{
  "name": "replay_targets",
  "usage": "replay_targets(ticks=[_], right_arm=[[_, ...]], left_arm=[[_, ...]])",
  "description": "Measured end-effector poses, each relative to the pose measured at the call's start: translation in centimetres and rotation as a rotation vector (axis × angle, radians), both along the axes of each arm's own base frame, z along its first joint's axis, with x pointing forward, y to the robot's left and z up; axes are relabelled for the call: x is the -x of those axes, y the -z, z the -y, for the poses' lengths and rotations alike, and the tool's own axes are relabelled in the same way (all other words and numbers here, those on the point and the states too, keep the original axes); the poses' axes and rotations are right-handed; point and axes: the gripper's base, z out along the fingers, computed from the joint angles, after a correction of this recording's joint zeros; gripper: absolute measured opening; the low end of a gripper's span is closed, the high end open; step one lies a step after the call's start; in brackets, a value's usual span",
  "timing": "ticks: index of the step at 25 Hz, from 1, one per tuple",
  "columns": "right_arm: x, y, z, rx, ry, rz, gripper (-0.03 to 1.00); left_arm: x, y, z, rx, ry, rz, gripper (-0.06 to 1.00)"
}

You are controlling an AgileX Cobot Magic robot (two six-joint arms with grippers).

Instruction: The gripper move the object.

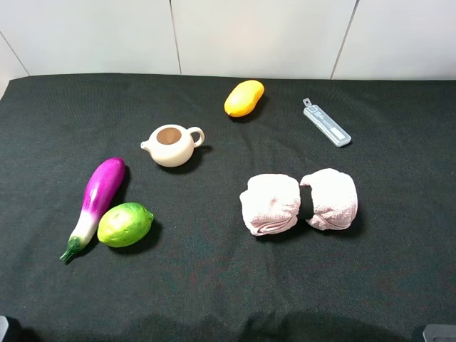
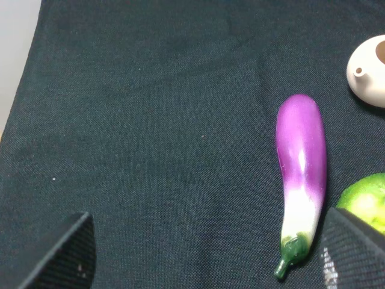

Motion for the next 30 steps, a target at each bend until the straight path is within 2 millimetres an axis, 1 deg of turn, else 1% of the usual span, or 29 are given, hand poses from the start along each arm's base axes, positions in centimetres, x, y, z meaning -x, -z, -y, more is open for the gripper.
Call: replay_targets(ticks=[10,12,14,16,19,23,30], right_arm=[[0.0,0.0,0.1,0.012,0.009,-0.003,0.69],[-0.4,0.0,0.2,0.006,0.012,-0.025,0.69],[-1.4,-0.4,0.3,-0.001,0.015,-0.059,0.69],[-2.8,-1.1,0.4,0.000,0.018,-0.087,0.69],[-5.4,-2.1,0.7,-0.002,0.020,-0.157,0.69],[-9.7,-3.3,1.1,0.003,0.018,-0.265,0.69],[-18.1,-5.1,1.9,0.020,0.006,-0.443,0.69]], left_arm=[[0.0,0.0,0.0,0.000,0.000,0.000,0.79],[0.0,0.0,0.0,0.000,0.000,0.000,0.79],[0.0,0.0,0.0,0.000,0.000,0.000,0.79],[0.0,0.0,0.0,0.000,0.000,0.000,0.79],[0.0,0.0,0.0,0.000,0.000,0.000,0.79],[0.0,0.0,0.0,0.000,0.000,0.000,0.79],[0.0,0.0,0.0,0.000,0.000,0.000,0.79]])
